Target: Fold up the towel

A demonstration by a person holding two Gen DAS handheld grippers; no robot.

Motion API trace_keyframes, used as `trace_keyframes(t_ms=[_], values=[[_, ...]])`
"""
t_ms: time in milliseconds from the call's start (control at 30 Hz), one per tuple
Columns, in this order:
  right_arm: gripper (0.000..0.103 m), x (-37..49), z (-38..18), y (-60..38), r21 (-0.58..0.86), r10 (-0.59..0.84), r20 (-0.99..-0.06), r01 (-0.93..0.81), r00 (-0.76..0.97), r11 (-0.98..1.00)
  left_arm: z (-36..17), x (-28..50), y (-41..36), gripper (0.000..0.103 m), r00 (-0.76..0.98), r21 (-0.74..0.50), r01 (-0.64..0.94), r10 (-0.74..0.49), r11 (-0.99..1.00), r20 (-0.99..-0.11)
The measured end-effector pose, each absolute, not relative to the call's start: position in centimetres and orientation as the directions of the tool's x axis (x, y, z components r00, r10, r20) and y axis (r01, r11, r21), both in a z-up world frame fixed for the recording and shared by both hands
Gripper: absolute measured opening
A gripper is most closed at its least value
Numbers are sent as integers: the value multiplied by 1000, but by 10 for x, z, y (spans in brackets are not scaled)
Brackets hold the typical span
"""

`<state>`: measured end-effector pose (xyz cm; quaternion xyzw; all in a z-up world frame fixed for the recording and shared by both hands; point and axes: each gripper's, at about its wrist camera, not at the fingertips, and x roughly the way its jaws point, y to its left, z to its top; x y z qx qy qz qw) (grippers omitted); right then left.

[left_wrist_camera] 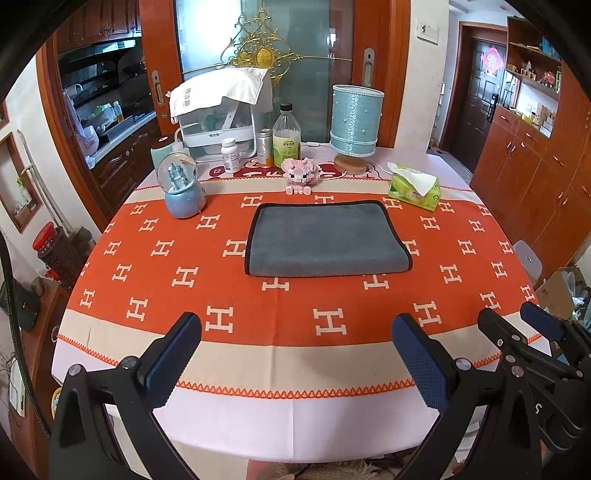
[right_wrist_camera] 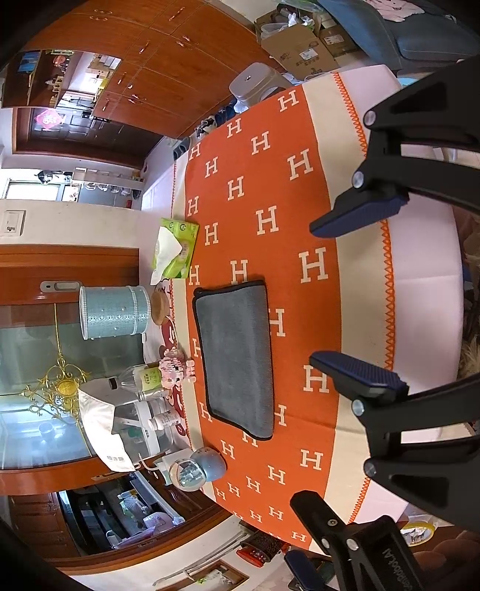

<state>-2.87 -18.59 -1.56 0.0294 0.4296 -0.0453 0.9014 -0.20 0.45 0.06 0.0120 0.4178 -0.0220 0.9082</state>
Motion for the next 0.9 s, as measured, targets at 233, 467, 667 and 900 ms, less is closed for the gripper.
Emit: trace_keyframes(t_ms=[233,467,667,900], values=[[64,-23,-13,-189,10,-58,-773,104,631,995,1,-2,5,102,648,1,50,-32,999,-761],[64,-22,-12,-187,7,-58,-771,99,635,995,1,-1,5,102,648,2,49,-30,999,-761],[64,-22,-13,-184,8,-55,-769,95,637,995,1,-1,5,102,648,2,51,-31,999,-761],[64,-21,-13,-184,6,-56,-766,95,640,996,1,0,5,102,648,3,50,-30,999,-761]])
